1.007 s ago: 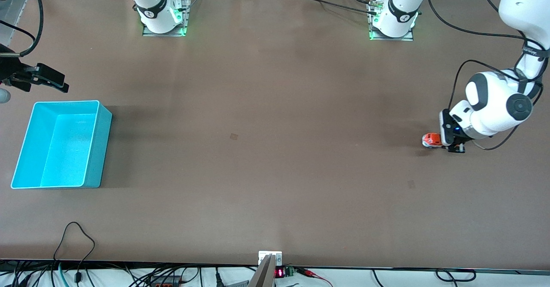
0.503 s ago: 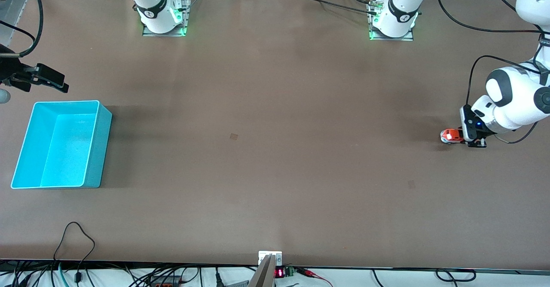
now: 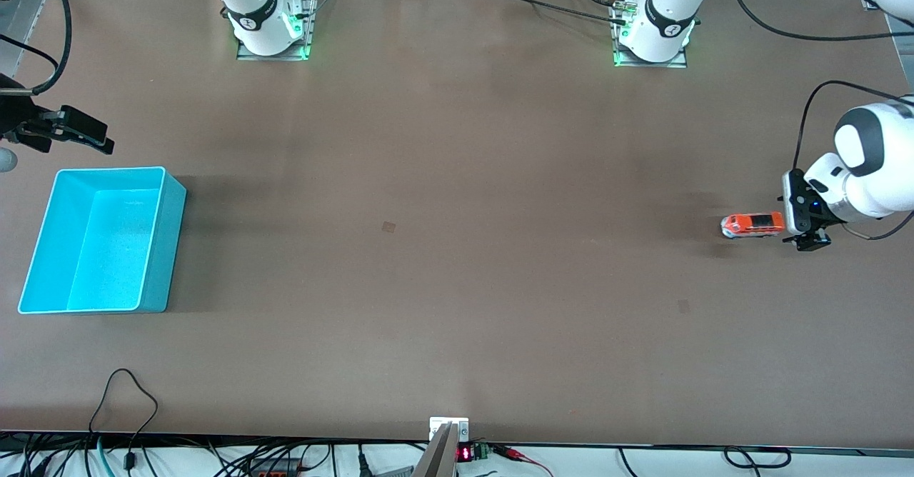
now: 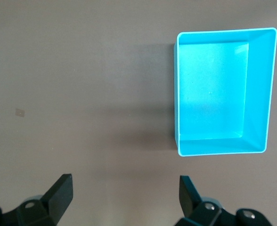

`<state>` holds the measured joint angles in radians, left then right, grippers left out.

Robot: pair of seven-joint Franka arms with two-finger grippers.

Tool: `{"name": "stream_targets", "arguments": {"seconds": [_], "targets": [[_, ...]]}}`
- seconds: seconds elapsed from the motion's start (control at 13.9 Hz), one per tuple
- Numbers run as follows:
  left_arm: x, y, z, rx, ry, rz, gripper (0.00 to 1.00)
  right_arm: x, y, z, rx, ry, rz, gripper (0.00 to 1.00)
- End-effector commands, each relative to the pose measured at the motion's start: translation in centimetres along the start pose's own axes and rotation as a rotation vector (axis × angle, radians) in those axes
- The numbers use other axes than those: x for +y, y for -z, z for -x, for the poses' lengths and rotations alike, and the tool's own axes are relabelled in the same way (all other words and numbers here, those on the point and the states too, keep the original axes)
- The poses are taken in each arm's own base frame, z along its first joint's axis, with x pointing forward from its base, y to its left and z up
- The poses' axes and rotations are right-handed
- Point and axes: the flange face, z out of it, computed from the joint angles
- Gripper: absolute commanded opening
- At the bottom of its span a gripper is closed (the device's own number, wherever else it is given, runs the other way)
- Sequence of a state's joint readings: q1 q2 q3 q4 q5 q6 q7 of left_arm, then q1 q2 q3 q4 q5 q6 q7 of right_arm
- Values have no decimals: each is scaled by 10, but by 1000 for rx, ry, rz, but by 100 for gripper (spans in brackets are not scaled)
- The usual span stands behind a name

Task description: Wind up bus and store in blue box

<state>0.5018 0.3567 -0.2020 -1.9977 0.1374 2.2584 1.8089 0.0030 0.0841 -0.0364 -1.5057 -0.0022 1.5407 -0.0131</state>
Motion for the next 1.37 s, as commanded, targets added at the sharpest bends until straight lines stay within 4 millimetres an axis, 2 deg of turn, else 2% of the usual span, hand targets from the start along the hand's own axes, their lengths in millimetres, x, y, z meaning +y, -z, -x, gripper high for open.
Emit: {"name": "stream_targets", "arguments": {"seconds": [0.0, 0.22, 0.43, 0.72, 0.79, 0.86, 1.01, 1.15, 1.29], "targets": [[0, 10, -18, -16, -42, 24, 100, -1, 3, 2, -6, -1, -10, 100], [-6, 15, -41, -20, -85, 26, 100, 1, 2, 2, -8, -2, -12, 100], [-14, 12, -75, -16, -126, 23, 100, -1, 2, 2, -8, 1, -10, 100], [-23, 12, -120, 22, 6, 12, 100, -1, 2, 2, -9, 1, -12, 100], [-28, 17, -127, 26, 41, 1, 100, -1, 2, 2, -9, 2, -12, 100], [-35, 25, -135, 30, 87, -17, 100, -1, 2, 2, -9, 2, -12, 100], [-38, 28, -145, 40, 201, -21, 100, 1, 1, 2, -11, -1, -12, 100], [-43, 35, -151, 65, 380, -29, 100, 1, 2, 2, -9, -1, -12, 100], [-48, 44, -153, 72, 650, -48, 100, 1, 1, 2, -11, -1, -12, 100]]}}
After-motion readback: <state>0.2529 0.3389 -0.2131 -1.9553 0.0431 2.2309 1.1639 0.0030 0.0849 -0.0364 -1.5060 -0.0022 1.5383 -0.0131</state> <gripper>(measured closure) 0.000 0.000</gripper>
